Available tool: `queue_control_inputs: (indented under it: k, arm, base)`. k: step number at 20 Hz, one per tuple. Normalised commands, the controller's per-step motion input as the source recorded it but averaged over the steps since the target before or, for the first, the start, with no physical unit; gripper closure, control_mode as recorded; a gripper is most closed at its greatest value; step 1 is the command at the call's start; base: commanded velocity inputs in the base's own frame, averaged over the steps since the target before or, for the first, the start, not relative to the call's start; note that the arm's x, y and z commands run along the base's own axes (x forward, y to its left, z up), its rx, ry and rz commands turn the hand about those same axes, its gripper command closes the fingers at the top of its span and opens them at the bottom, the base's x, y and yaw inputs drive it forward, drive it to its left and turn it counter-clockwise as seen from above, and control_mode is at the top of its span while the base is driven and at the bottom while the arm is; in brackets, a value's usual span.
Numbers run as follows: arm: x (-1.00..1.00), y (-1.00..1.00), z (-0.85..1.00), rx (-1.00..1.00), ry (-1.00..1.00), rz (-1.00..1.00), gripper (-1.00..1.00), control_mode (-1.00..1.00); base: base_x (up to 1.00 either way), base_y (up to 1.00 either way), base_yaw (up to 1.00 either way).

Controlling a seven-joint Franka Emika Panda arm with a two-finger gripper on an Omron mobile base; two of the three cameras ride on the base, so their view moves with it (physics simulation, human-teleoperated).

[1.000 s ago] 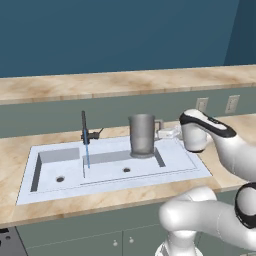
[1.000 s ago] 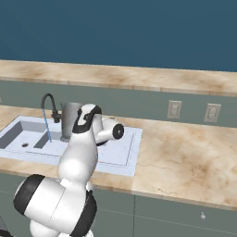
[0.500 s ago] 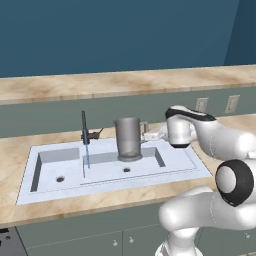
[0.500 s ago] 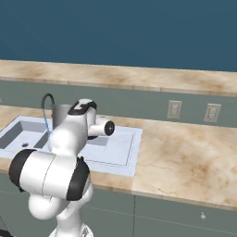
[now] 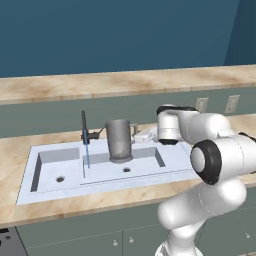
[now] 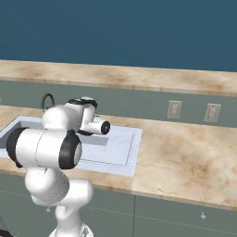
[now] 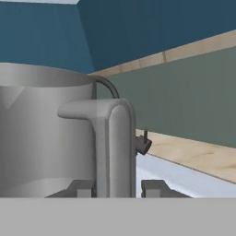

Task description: Turn on the sink faucet and place the jug under the water for a few seconds to fill it up.

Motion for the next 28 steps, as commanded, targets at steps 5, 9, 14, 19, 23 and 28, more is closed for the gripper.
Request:
queue_control_inputs:
  k: [5, 9, 14, 19, 23, 28]
  arm:
    - [0.11, 0.30, -0.25, -0.05, -0.08, 0.06, 1.00, -1.00]
    - [0.14, 0.29, -0.09, -0.04, -0.12, 0.04, 1.00, -1.00]
    - [0.15, 0.41, -0.03, -0.04, -0.14, 0.01, 1.00, -1.00]
    - [0.10, 0.28, -0.13, -0.07, -0.10, 0.00, 1.00, -1.00]
    - [0.02, 0.14, -0.14, -0.09, -0.08, 0.00, 1.00, -1.00]
    - [0.12, 0.17, 0.00, -0.04, -0.04, 0.00, 1.00, -1.00]
  base:
    - [0.00, 0.00, 0.00]
    - [0.00, 0.00, 0.00]
    - [0.00, 0.00, 0.00]
    - [0.00, 0.00, 0.00]
    - [0.00, 0.00, 0.00]
    - [0.00, 0.00, 0.00]
